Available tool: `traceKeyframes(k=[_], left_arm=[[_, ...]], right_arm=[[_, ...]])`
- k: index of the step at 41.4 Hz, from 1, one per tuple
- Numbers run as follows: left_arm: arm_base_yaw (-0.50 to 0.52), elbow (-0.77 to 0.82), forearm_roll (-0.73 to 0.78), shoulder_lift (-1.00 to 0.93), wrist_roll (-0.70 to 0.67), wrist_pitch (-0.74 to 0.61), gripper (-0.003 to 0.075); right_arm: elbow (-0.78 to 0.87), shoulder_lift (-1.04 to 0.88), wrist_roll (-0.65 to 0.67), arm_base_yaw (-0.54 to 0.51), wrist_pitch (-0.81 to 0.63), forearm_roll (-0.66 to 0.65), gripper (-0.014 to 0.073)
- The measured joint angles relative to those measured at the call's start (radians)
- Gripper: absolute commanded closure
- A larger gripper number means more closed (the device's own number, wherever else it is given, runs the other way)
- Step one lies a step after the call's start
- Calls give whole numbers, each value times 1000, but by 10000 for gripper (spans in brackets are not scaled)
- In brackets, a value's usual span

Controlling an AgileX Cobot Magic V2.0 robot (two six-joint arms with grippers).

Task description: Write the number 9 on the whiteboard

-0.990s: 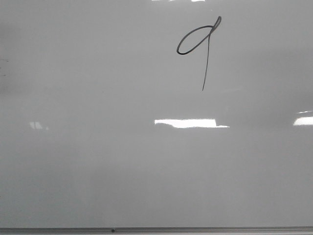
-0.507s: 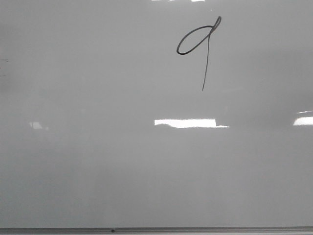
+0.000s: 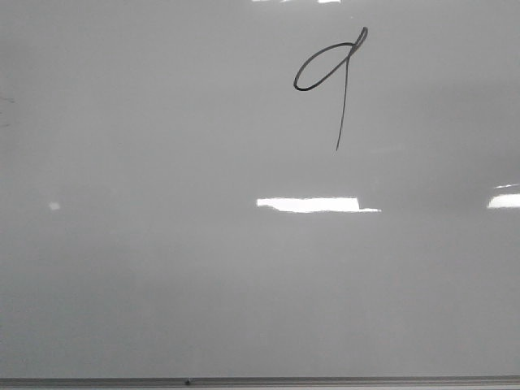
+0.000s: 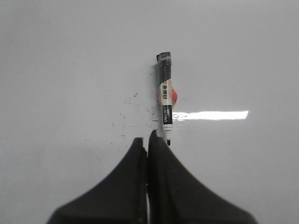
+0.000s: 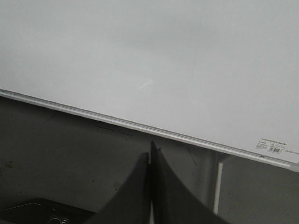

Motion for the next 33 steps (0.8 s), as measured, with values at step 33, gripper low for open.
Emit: traceKeyframes(k=[33], left_arm=[[16,125,-6,-46,0,-186,739]], right_arm=[[0,0,-2,0,0,0,662]])
